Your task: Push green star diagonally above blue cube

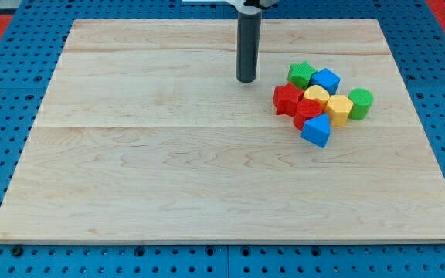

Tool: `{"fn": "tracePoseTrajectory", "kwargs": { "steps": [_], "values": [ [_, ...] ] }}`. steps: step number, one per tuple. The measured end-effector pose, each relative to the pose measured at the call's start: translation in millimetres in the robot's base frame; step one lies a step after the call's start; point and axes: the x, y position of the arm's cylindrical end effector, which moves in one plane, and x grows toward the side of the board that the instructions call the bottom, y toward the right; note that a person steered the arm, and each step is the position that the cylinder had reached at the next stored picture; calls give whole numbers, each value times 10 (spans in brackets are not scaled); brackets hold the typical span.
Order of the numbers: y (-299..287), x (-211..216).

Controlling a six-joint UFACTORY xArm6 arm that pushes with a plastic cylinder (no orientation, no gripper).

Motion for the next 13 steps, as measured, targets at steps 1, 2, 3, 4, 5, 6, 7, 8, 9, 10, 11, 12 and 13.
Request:
{"fn": "tracePoseTrajectory", "kwargs": {
  "steps": [1,2,3,4,5,6,7,8,9,10,11,12,13],
  "values": [
    [-28,-21],
    [16,-355],
    [809,-306],
    [1128,-89],
    [1128,-89],
    [1200,-201],
    [1832,-224],
    [2756,-76],
    [2991,620],
    [2470,723],
    [1763,505],
    [1004,222],
    [762,185]
  ]
}}
